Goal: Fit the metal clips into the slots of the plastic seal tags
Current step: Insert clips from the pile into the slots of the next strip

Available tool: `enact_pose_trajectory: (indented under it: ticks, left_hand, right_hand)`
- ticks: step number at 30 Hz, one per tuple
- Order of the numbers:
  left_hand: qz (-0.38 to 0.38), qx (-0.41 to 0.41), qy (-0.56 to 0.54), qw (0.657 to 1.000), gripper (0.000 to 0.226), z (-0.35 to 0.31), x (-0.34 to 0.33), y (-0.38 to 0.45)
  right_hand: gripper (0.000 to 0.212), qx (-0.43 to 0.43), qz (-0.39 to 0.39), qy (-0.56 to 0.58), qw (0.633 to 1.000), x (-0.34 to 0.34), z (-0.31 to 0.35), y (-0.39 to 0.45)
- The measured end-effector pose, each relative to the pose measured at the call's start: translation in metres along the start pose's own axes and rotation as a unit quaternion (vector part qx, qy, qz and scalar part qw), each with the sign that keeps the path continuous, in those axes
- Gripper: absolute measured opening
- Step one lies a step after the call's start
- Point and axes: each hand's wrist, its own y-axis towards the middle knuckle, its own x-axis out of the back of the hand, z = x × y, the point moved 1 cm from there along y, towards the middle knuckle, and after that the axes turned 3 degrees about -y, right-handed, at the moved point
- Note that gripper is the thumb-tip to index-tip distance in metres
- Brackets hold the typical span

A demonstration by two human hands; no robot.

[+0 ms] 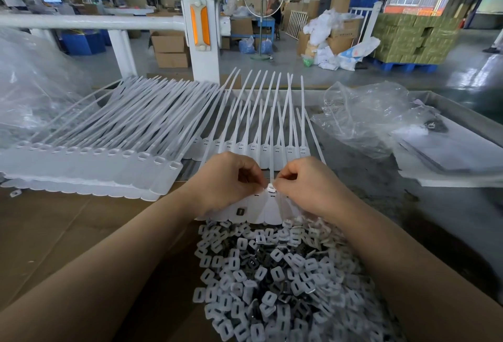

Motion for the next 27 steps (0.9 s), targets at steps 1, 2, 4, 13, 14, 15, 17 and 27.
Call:
enact_pose_trajectory:
  ticks: [1, 2, 4, 13, 14, 15, 17, 27]
  left_hand:
    - [0.002, -0.004, -0.001, 1.0, 0.017, 0.0, 0.0, 0.0]
    - [0.004, -0.008, -0.002, 1.0, 0.018, 0.0, 0.0, 0.0]
    - [0.008, -0.014, 0.0, 1.0, 0.019, 0.001, 0.0, 0.0]
    - [0.018, -0.086, 0.053, 0.995, 0.02, 0.003, 0.0, 0.001]
    - [0.02, -0.096, 0.063, 0.993, 0.019, 0.003, 0.0, 0.001]
    - [0.023, -0.107, 0.075, 0.991, 0.018, 0.003, 0.001, 0.0]
    - [0.028, -0.125, 0.102, 0.986, 0.016, 0.001, 0.001, 0.0]
    - [0.064, -0.222, 0.288, 0.93, 0.024, -0.009, 0.004, -0.003]
  right_hand:
    - [0.014, -0.001, 0.004, -0.002, 1.0, 0.0, 0.0, 0.0]
    - [0.014, 0.0, 0.007, -0.005, 1.0, 0.0, -0.001, 0.001]
    - [0.015, 0.0, 0.012, -0.009, 1.0, 0.001, -0.002, 0.001]
    - [0.01, 0.01, 0.008, -0.025, 1.0, 0.0, -0.004, 0.004]
    - [0.01, 0.012, 0.004, -0.026, 1.0, 0.0, -0.004, 0.004]
    - [0.01, 0.013, 0.002, -0.026, 1.0, -0.001, -0.004, 0.004]
    - [0.009, 0.014, 0.002, -0.024, 1.0, -0.001, -0.003, 0.004]
    - [0.008, -0.015, -0.016, 0.024, 0.999, 0.002, -0.003, 0.004]
